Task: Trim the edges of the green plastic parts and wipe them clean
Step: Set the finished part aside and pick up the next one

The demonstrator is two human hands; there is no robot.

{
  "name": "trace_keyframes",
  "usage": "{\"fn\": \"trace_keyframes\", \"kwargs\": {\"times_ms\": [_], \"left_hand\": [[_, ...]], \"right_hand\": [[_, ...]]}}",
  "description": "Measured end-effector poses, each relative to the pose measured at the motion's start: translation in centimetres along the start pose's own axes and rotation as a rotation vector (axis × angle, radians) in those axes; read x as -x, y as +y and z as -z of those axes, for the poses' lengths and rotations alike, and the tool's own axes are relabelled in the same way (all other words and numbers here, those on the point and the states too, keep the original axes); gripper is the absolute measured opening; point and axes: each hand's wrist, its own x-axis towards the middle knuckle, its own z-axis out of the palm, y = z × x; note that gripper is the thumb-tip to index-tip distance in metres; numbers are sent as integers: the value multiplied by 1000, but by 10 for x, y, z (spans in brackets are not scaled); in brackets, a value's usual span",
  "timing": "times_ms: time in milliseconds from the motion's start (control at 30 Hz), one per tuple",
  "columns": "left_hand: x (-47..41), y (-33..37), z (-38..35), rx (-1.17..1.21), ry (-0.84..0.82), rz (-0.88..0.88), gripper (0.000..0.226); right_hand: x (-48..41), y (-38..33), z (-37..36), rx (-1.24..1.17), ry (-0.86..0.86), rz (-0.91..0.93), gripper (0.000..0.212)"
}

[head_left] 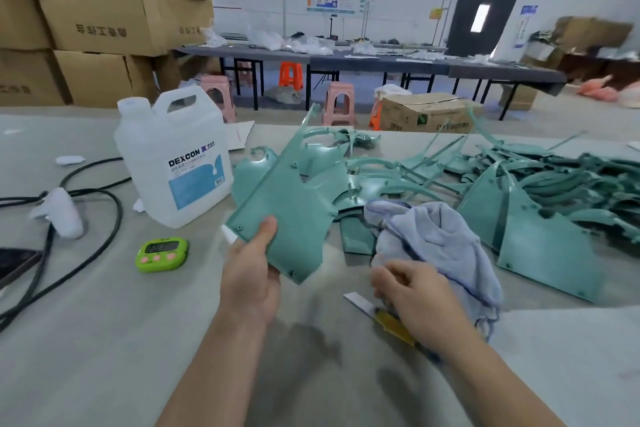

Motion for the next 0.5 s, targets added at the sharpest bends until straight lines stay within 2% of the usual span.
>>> {"fn": "trace_keyframes", "kwargs": {"times_ms": [67, 167, 267, 400, 500], "left_hand": [[1, 0, -1, -65, 17, -64, 25], [5, -10, -4, -213, 34, -163, 19], [5, -21, -4, -430, 27, -294, 24], [1, -28, 2, -726, 40, -437, 13], [3, -32, -1, -706, 79, -500, 13]], "right_hand": [[7, 3, 6, 261, -97, -1, 38], [15, 6, 19, 425, -156, 8, 34], [19, 10, 28, 586, -241, 88, 24], [15, 19, 27, 592, -293, 188, 16], [8, 28, 34, 448, -260, 175, 19]]}}
